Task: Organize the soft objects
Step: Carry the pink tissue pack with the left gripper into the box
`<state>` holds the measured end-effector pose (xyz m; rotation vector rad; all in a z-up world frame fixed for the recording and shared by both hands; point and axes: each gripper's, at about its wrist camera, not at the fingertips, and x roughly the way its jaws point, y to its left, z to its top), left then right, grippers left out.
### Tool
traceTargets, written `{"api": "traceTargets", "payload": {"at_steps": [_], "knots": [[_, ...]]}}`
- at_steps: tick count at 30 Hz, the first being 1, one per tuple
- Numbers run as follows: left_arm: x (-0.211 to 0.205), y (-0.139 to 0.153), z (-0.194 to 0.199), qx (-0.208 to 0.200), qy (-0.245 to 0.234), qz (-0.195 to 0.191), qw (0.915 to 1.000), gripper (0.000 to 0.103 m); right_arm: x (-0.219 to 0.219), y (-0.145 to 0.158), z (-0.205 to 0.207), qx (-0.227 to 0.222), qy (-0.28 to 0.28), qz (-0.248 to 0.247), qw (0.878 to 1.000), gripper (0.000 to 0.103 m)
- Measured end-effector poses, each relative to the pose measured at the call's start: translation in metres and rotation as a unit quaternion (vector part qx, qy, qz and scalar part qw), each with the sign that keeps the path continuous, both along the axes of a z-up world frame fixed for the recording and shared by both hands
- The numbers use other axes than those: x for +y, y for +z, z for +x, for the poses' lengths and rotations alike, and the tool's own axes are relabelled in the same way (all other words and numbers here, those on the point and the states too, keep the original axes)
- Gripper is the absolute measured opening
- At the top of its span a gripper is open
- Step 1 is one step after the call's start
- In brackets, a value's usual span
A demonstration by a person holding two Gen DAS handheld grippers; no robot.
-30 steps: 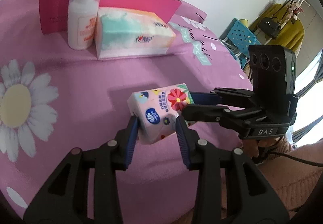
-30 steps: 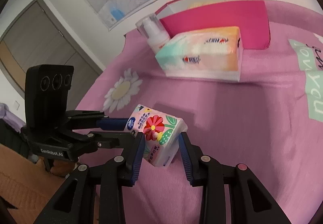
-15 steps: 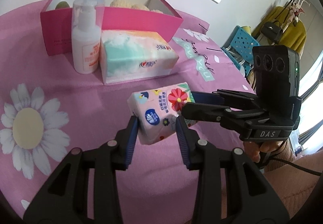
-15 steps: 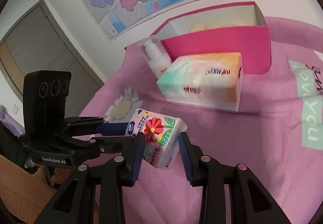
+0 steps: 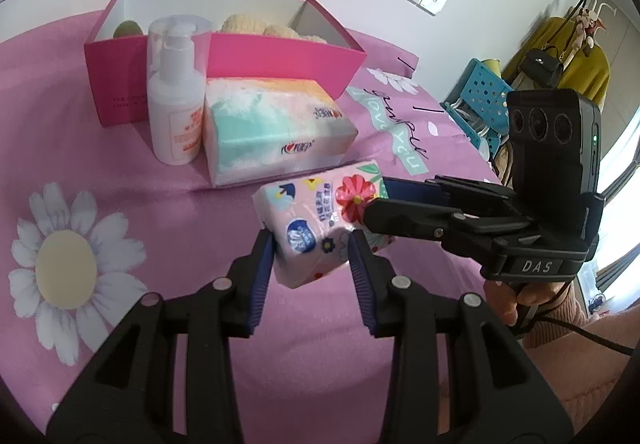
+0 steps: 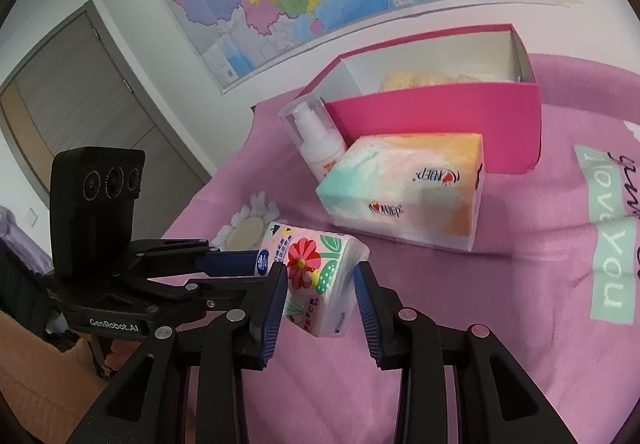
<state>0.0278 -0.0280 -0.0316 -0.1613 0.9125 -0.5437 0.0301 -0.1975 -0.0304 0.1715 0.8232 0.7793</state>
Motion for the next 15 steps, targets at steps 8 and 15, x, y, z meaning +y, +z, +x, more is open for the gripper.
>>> {"api": "traceTargets", "payload": {"at_steps": [8,15], "knots": [[0.003,0.009,0.001,-0.015,0.005,0.003,0.9999,0.041,0.000,0.009,0.002,-0.012,0.002,0.002,1.000,0.035],[0.006,0.023,0.004,-0.035,0.007,0.006,0.9993,0.041,0.001,0.020,0.006,-0.027,0.008,0.005,1.000,0.035]]}}
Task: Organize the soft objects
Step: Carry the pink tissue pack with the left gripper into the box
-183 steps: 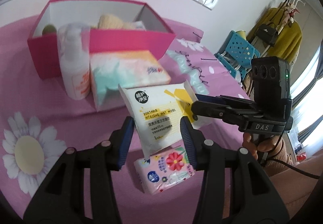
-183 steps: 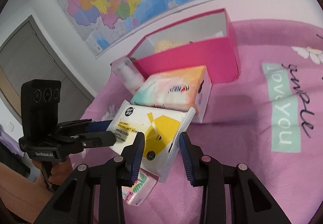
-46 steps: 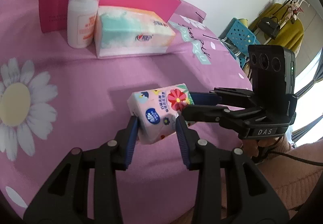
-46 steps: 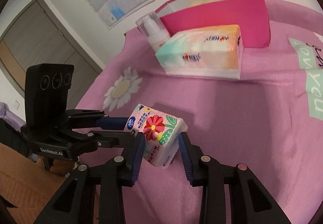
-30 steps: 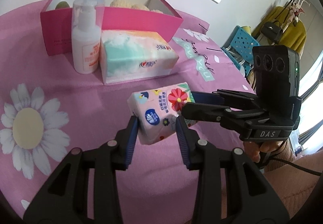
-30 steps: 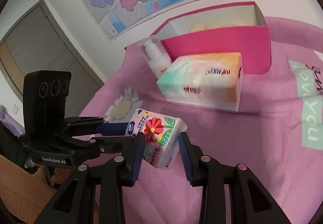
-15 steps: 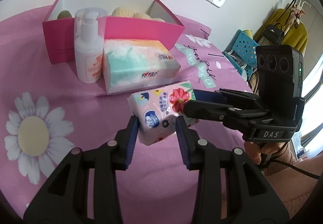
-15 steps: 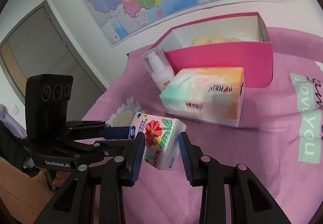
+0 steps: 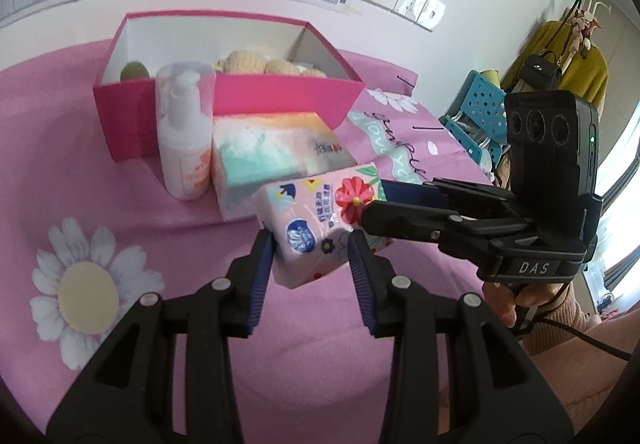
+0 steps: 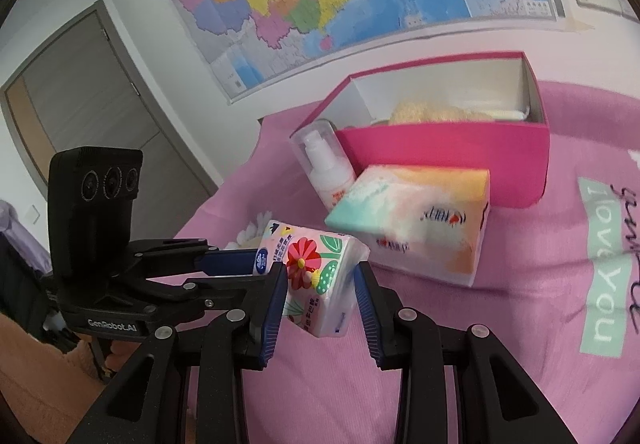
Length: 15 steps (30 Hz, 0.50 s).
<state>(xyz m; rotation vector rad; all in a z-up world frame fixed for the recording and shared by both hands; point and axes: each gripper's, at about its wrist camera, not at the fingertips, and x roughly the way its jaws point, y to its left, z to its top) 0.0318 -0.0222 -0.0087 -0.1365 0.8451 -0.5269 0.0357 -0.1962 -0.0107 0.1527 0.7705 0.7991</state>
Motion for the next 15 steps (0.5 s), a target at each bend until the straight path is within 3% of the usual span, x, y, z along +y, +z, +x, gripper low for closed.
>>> {"api": "traceTargets", "payload": {"at_steps": [15], "knots": [[-0.001,0.027,0.014,-0.046,-0.001,0.009,0.9989,0.041,0.001,0.032,0.014,-0.047,-0.003,0.009,0.999,0.035]]}}
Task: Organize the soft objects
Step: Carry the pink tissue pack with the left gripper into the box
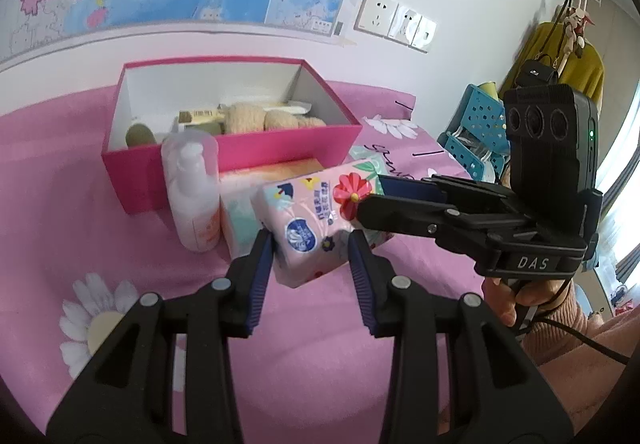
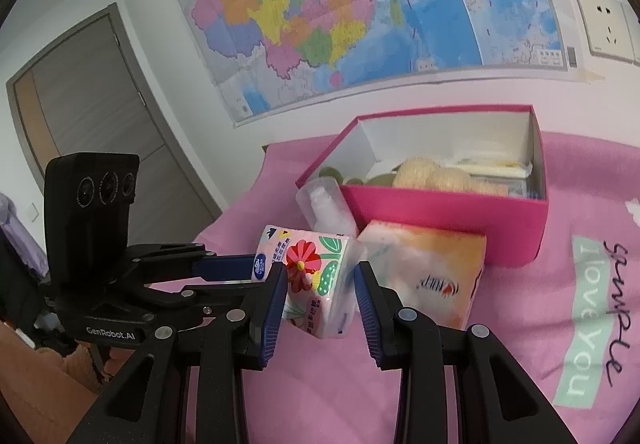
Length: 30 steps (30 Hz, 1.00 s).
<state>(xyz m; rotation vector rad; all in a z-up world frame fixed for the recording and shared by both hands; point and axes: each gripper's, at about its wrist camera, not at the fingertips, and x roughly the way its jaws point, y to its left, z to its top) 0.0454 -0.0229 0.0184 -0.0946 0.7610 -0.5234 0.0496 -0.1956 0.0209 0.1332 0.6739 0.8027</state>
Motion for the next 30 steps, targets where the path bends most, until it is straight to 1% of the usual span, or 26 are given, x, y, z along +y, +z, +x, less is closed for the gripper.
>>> {"api": "traceTargets", "payload": {"at_steps": [12,30], "knots": [[0.000,0.010,0.013,-0.015,0.001,0.002,0.9999,0.041,0.001,0.013,0.012,-0.018,-0.005,0.007,1.000,0.035],[0.000,0.022,0.026,-0.031,0.005,0.004,0.9995,0.041,0.001,0.021,0.024,-0.033,-0.011,0.009,0.999,0.035]]}}
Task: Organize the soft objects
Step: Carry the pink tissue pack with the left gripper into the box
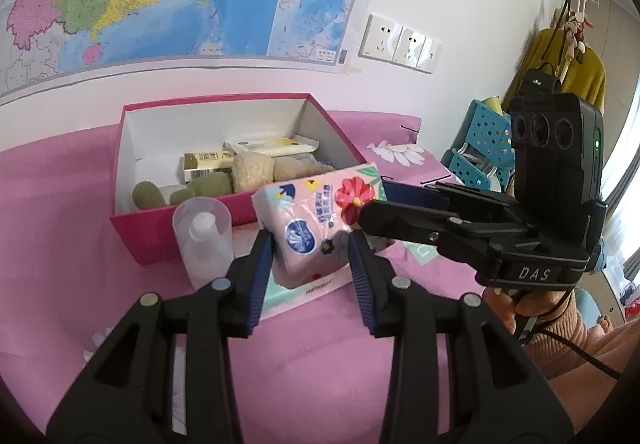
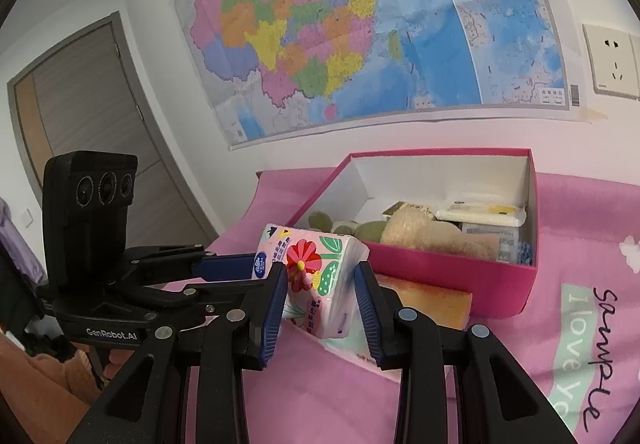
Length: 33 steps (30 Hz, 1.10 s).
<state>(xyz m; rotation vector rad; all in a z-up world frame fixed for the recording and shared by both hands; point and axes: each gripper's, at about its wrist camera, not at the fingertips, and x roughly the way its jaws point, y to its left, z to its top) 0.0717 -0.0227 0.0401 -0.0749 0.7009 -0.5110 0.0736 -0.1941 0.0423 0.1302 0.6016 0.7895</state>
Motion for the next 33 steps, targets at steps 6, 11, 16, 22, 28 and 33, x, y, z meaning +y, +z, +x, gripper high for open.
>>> {"api": "traceTargets", "payload": {"at_steps": [6,11,16,22,28,33], "knots": [[0.000,0.005,0.007,-0.004,0.002,0.001,1.0000,0.041,0.001,0.004,0.008,-0.006,-0.002,0.000,1.000,0.035],[0.000,0.011,0.015,-0.008,0.002,0.001,1.0000,0.041,0.002,0.010,0.016,-0.014,-0.005,-0.001,1.000,0.035],[0.000,0.013,0.020,-0.009,0.003,0.002,1.0000,0.041,0.004,0.015,0.022,-0.019,-0.008,-0.001,1.000,0.035],[0.000,0.018,0.028,-0.013,0.006,0.006,0.9999,0.041,0.005,0.018,0.030,-0.023,-0.013,0.001,1.000,0.035],[-0.001,0.019,0.036,-0.013,0.008,0.007,0.9999,0.041,0.005,0.019,0.038,-0.022,-0.018,0.001,1.000,0.035],[-0.001,0.020,0.044,-0.011,0.009,0.006,0.9999,0.041,0.004,0.019,0.046,-0.022,-0.019,0.000,1.000,0.035]]}}
